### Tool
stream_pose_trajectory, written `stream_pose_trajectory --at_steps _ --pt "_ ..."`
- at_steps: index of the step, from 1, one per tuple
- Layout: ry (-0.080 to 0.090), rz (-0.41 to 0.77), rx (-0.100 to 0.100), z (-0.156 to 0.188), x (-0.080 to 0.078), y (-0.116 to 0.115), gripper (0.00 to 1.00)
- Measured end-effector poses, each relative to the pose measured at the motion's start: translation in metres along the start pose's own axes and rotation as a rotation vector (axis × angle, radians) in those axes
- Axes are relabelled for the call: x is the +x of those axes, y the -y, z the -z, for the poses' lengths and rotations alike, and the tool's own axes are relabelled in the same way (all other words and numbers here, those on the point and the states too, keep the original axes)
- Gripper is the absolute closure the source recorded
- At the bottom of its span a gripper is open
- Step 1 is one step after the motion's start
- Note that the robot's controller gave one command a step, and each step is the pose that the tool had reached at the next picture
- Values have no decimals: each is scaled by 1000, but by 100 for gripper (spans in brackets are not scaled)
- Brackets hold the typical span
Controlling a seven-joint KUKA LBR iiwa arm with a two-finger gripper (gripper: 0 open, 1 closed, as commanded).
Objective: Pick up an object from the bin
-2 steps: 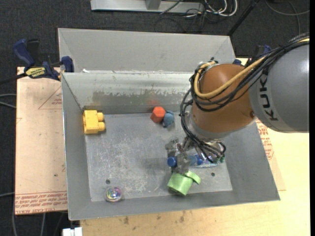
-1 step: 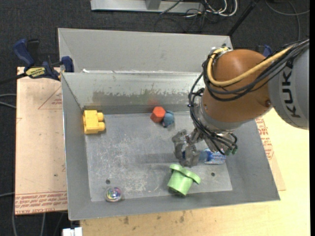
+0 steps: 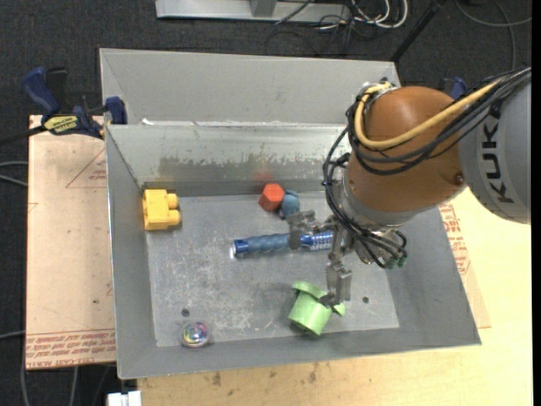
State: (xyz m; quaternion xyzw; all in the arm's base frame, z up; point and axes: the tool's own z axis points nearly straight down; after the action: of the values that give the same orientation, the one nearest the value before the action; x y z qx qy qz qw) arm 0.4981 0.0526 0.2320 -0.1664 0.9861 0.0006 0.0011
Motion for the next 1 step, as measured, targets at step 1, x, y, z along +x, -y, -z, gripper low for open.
stream_pose_trajectory --at_steps 1 --pt "-9 -50 -2 -105 -10 2 0"
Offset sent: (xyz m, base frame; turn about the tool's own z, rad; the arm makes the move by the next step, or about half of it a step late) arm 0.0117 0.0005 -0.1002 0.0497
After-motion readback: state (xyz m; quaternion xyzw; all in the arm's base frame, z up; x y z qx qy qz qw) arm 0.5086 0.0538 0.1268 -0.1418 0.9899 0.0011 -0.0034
